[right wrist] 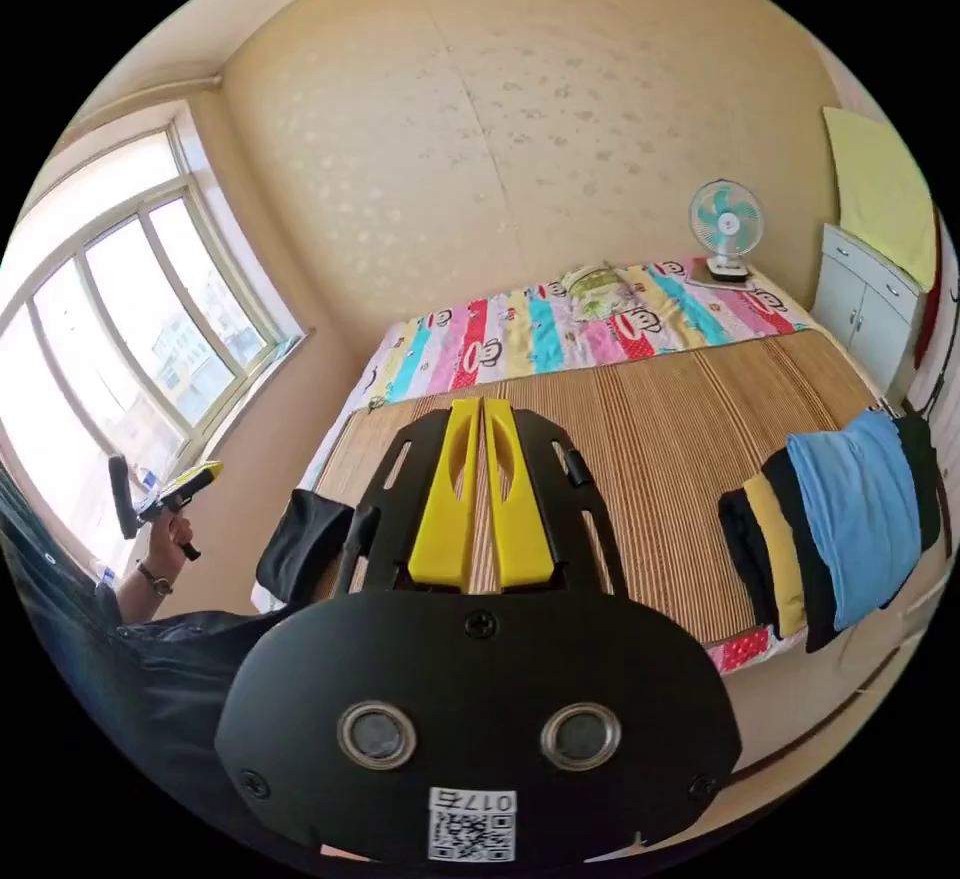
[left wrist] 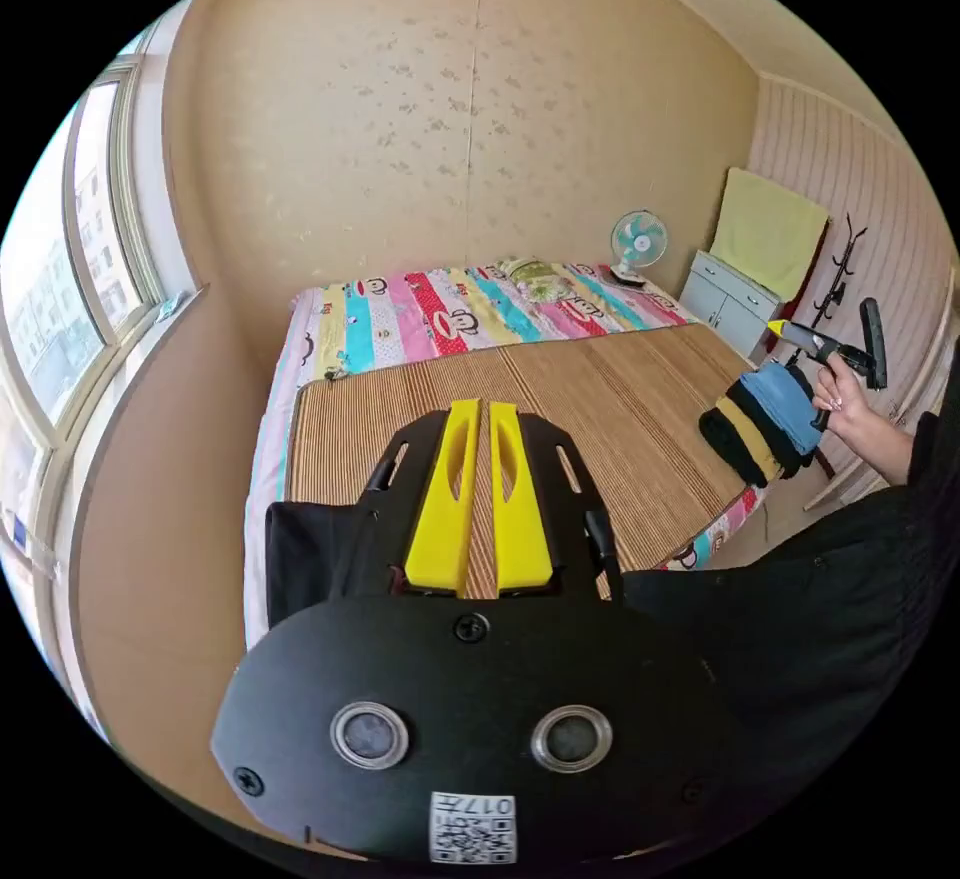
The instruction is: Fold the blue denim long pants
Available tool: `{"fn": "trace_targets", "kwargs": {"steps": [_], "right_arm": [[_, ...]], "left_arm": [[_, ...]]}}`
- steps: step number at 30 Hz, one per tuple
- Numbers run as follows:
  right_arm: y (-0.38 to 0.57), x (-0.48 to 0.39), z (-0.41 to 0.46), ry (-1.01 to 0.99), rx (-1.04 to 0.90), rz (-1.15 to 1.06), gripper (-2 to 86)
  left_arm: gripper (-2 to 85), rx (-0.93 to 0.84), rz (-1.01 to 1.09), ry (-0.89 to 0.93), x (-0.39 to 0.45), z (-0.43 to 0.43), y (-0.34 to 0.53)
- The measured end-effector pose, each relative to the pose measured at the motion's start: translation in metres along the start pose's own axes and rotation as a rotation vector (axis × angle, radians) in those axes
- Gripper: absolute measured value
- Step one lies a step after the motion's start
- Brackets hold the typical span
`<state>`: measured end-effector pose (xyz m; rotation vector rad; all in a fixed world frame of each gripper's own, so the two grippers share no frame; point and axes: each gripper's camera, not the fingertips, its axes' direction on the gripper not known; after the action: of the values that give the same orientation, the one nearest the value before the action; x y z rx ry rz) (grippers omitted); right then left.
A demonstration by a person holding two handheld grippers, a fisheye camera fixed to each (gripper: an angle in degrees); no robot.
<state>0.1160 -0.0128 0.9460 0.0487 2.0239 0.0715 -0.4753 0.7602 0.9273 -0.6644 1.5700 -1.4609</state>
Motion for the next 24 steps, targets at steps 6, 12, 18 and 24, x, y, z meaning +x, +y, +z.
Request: {"fn": "trace_targets", "kwargs": {"steps": [6,12,18,24], "right_arm": [[0.031,0.207,-0.104,0.111,-0.006,0.429,1.1],[0.082,0.365,-0.178,0.269,-0.066,0.727,2.8],[0.105,0.442,-0.174,0.274,-0.234,0.845,5.3],[0.080,0.427,-0.221,0.314,-0.071,0.797,0.8]], "left_arm": [[1.5,0.184,-0.120,0.444,0.106,0.045,-0.026],[2.0,0.115,-0.111,0.621,0.204,0.103,-0.029],[2.7,0.062,-0.101,0.626,0.266,0.136,-0.022],[5.2,0.130,-0.115,0.695,0.285,0.147,-0.015]]}}
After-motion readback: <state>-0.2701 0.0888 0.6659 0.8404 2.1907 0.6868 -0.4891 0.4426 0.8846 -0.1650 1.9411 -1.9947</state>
